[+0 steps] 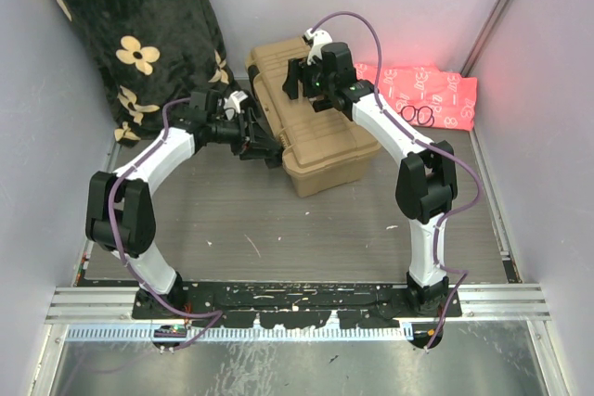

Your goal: Pack the tool kit

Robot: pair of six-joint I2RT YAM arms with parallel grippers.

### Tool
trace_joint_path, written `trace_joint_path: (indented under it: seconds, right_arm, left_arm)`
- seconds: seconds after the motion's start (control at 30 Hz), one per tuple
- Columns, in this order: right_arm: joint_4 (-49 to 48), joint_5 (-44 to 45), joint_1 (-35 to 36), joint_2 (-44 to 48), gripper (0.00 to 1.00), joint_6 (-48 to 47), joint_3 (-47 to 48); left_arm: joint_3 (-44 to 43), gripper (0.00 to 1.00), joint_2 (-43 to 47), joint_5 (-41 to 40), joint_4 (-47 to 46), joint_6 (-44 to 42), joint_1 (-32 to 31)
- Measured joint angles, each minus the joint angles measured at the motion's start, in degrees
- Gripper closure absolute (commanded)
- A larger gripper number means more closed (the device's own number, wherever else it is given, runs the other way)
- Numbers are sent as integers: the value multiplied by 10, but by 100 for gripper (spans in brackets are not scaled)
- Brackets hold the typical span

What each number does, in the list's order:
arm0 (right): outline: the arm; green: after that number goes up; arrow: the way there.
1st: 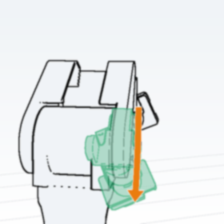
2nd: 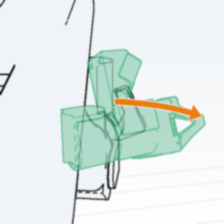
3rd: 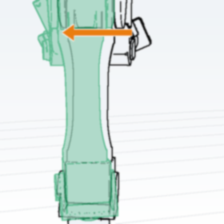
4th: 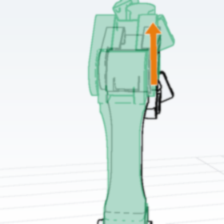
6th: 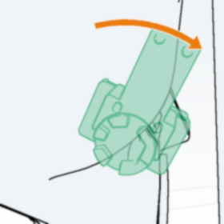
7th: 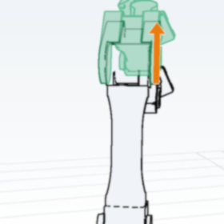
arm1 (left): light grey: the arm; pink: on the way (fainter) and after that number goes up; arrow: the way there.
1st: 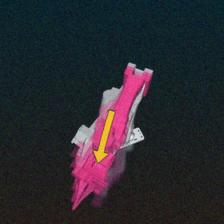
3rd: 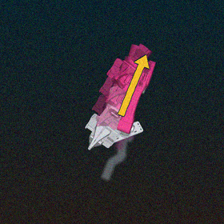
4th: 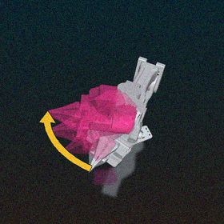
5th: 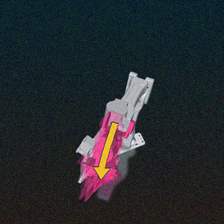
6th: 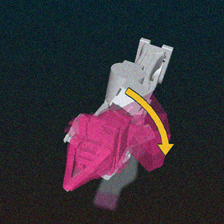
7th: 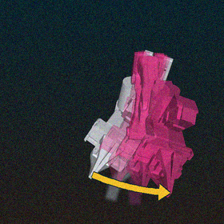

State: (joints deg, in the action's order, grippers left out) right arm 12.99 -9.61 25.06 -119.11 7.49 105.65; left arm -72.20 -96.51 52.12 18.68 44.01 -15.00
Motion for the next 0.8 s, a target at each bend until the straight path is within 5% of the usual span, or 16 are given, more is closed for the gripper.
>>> trace_joint_path:
  seconds: [0.43, 0.8]
  right_arm:
    - [-46, -15, -1, 3, 20, 7, -24]
    - [-81, -23, -2, 9, 20, 7, -48]
  left_arm:
    - [-172, 85, -54, -46, 246, -108, 1]
    - [-111, 40, -46, -47, 224, -108, 1]
